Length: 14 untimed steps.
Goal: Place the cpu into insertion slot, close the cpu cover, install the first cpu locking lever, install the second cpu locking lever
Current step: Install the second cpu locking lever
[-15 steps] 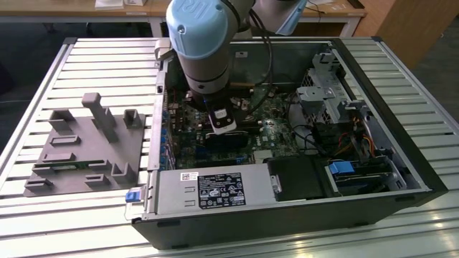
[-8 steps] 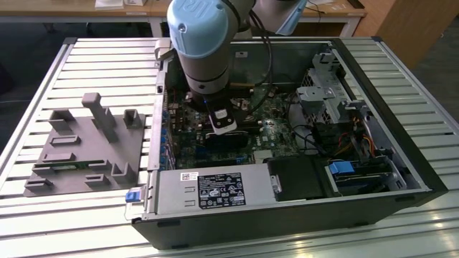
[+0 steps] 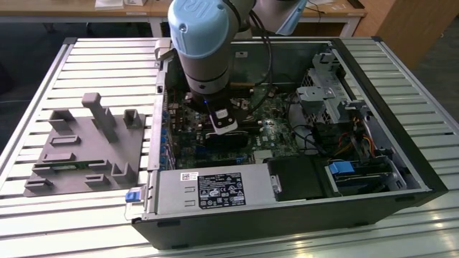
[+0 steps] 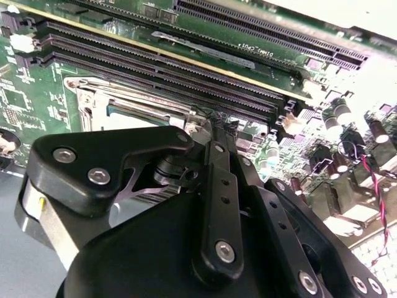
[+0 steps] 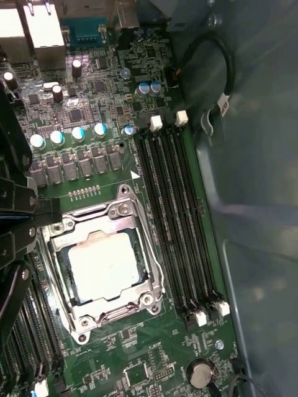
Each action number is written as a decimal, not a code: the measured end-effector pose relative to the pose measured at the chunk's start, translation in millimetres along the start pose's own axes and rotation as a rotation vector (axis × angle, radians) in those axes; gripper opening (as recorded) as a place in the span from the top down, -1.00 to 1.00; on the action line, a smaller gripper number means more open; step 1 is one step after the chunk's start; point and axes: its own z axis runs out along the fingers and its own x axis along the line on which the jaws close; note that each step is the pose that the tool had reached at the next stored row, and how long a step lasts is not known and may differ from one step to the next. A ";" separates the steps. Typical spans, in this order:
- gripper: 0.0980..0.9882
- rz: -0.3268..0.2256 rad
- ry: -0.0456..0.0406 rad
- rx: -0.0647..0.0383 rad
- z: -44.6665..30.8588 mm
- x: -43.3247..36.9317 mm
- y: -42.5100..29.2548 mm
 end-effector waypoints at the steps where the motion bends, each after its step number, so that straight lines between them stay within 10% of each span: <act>1: 0.99 -0.002 0.0016 -0.002 -0.1 -0.1 0.0; 14: 0.99 -0.021 0.0126 -0.019 1.7 -0.4 -0.4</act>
